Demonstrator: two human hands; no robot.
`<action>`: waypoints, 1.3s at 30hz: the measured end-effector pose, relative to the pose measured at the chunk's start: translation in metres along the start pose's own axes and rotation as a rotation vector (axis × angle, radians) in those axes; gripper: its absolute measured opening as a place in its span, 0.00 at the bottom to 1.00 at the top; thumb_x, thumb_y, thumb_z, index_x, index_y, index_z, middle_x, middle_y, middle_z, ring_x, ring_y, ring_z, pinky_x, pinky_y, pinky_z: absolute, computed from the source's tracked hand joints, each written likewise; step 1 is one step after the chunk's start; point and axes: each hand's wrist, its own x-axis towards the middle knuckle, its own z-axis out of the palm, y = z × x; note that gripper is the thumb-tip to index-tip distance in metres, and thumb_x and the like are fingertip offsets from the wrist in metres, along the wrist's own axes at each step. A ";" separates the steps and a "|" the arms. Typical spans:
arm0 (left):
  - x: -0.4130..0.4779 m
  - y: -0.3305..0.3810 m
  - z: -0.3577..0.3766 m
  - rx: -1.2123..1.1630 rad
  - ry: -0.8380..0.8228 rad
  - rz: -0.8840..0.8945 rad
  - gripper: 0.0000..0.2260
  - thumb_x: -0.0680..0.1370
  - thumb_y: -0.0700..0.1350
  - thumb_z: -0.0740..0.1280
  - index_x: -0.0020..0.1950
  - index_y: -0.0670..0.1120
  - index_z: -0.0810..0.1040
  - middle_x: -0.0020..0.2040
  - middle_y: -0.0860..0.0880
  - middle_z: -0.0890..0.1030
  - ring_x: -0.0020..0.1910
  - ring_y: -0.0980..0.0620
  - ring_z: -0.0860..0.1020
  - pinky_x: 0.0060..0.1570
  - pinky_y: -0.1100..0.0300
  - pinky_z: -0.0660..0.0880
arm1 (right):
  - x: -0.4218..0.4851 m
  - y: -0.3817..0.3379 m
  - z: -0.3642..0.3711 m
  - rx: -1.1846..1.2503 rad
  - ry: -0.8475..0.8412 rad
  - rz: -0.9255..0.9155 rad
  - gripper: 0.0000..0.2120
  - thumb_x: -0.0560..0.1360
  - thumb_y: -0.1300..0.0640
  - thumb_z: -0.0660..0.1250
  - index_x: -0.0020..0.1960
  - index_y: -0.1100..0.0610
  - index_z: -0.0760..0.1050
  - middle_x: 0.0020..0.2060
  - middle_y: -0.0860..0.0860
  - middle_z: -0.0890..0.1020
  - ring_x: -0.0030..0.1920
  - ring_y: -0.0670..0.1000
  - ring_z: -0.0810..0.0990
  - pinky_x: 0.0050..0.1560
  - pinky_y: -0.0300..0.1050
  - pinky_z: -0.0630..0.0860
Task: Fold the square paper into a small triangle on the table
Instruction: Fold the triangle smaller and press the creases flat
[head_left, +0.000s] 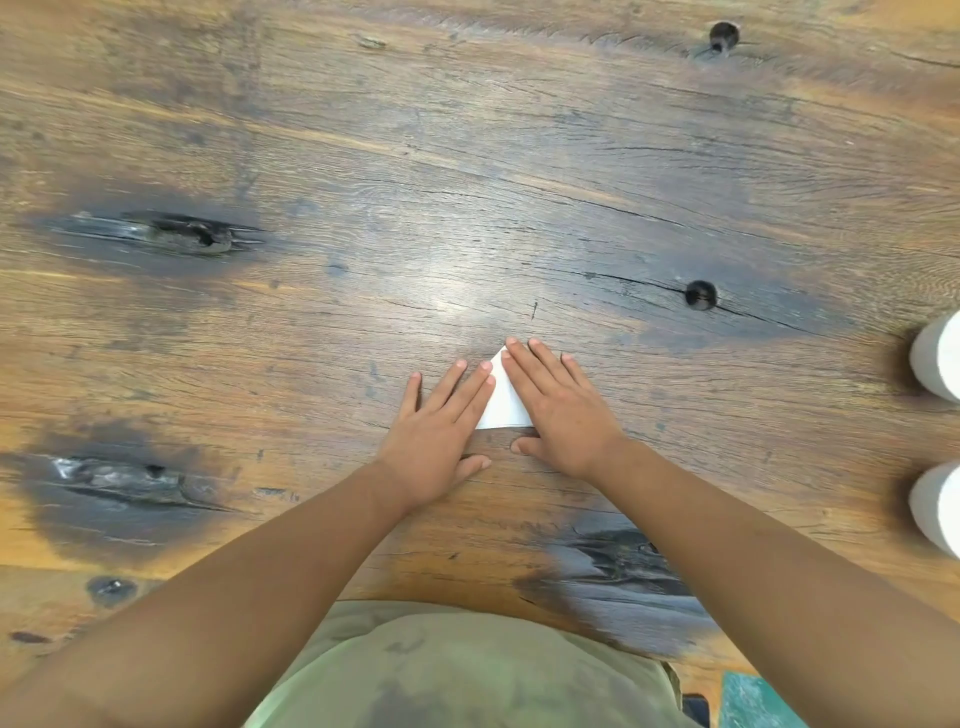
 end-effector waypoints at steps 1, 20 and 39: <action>-0.004 -0.003 0.002 0.007 -0.001 0.002 0.42 0.78 0.66 0.57 0.80 0.48 0.37 0.81 0.52 0.36 0.79 0.49 0.35 0.75 0.35 0.45 | 0.000 0.000 0.001 0.003 0.000 0.002 0.54 0.72 0.40 0.71 0.80 0.53 0.36 0.79 0.48 0.36 0.79 0.51 0.36 0.78 0.54 0.42; -0.081 -0.024 0.019 0.009 0.002 -0.018 0.39 0.77 0.62 0.64 0.81 0.47 0.53 0.81 0.51 0.51 0.80 0.46 0.51 0.74 0.38 0.57 | 0.001 0.000 0.003 0.006 0.008 0.003 0.55 0.71 0.40 0.72 0.80 0.53 0.36 0.79 0.47 0.36 0.79 0.51 0.36 0.78 0.53 0.39; -0.047 -0.021 -0.021 -0.118 0.130 0.027 0.13 0.79 0.45 0.65 0.62 0.44 0.79 0.64 0.47 0.78 0.62 0.44 0.75 0.61 0.47 0.72 | -0.038 -0.002 0.004 0.357 0.229 0.229 0.37 0.76 0.51 0.69 0.78 0.53 0.54 0.79 0.49 0.56 0.76 0.51 0.59 0.74 0.48 0.60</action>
